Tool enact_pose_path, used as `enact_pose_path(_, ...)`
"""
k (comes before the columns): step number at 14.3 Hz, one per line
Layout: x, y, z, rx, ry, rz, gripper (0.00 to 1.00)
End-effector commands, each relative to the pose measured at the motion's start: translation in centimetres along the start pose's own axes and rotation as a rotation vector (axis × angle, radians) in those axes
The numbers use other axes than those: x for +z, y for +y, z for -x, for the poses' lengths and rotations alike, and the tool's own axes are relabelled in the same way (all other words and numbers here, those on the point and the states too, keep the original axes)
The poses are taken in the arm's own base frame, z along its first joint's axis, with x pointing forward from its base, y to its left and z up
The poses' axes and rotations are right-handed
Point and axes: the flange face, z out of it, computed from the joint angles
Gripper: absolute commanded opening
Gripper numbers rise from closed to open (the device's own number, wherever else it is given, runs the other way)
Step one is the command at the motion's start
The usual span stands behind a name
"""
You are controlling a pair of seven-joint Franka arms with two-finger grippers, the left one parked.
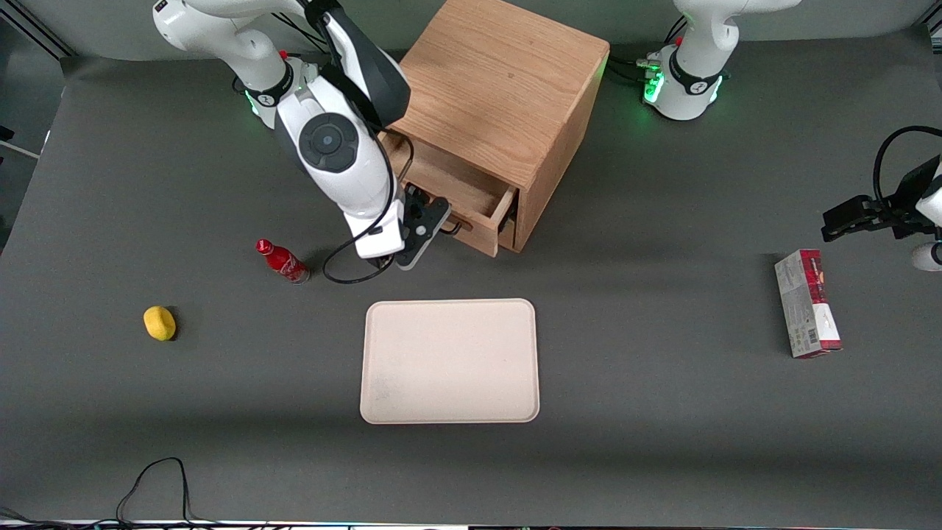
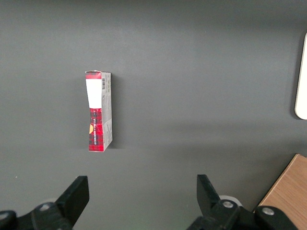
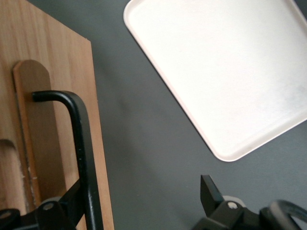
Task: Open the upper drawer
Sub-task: 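Pull the handle outward from the cabinet with the right gripper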
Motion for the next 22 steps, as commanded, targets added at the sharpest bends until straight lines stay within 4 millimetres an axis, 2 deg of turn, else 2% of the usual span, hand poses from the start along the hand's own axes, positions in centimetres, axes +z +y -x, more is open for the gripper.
enact_pose_path(1,-0.2,2.1,-0.6,-0.008,0.007,0.004,1.00)
enact_pose_path(6,0.3,4.7,-0.7,-0.002,-0.002,0.003,1.00)
enact_pose_path(11,0.0,8.4,-1.0,0.027,-0.030,0.028,1.00)
enact_pose_path(14,0.2,10.9,-0.3,0.060,-0.030,0.028,1.00)
enact_pose_path(16,0.1,11.4,-0.6,0.033,-0.030,0.029,1.00)
enact_pose_path(18,0.0,13.0,-0.1,0.048,-0.033,0.026,1.00)
enact_pose_path(22,-0.2,14.6,-0.1,0.056,-0.037,0.020,1.00)
